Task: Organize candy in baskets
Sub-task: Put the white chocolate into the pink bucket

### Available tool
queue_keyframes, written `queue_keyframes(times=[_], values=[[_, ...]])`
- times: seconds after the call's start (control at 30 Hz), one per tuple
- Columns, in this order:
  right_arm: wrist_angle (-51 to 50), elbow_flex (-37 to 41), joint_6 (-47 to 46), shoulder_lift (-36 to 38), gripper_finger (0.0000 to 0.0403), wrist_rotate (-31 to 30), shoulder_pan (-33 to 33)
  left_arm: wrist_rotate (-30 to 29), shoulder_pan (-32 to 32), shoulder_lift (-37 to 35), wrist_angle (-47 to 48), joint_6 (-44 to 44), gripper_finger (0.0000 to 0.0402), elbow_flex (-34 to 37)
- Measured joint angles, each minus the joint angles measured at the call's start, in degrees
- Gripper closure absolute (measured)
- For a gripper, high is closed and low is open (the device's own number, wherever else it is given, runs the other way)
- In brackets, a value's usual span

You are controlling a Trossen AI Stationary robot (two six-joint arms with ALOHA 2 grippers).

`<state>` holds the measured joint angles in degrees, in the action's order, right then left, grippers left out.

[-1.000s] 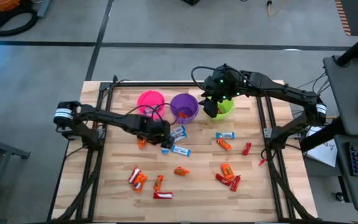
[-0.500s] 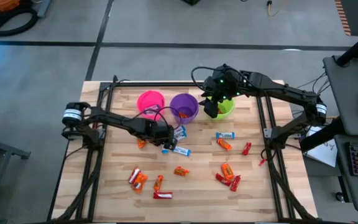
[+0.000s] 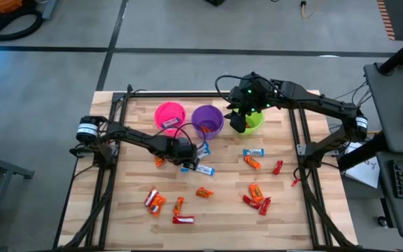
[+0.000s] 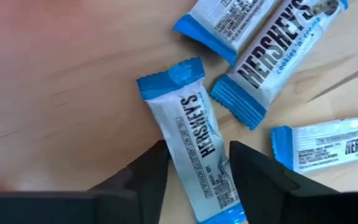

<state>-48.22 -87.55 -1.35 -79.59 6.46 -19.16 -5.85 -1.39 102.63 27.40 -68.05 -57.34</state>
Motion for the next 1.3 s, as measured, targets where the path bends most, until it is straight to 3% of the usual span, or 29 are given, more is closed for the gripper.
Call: queue_keyframes(times=[0.37, 1.0, 1.3], values=[[0.0, 0.0, 0.09, 0.0, 0.0213, -0.01, 0.0, 0.55, -0.02, -0.36, -0.9, -0.07, 0.0338, 0.09], [-0.05, 0.0, 1.25, 0.0, 0.0213, -0.02, 0.0, 3.61, -0.07, -5.35, 0.59, 0.53, 0.0357, 0.37], [-0.05, 0.0, 1.91, 0.0, 0.0213, -0.02, 0.0, 5.1, -0.33, -15.0, 1.57, 3.32, 0.0357, 0.35]])
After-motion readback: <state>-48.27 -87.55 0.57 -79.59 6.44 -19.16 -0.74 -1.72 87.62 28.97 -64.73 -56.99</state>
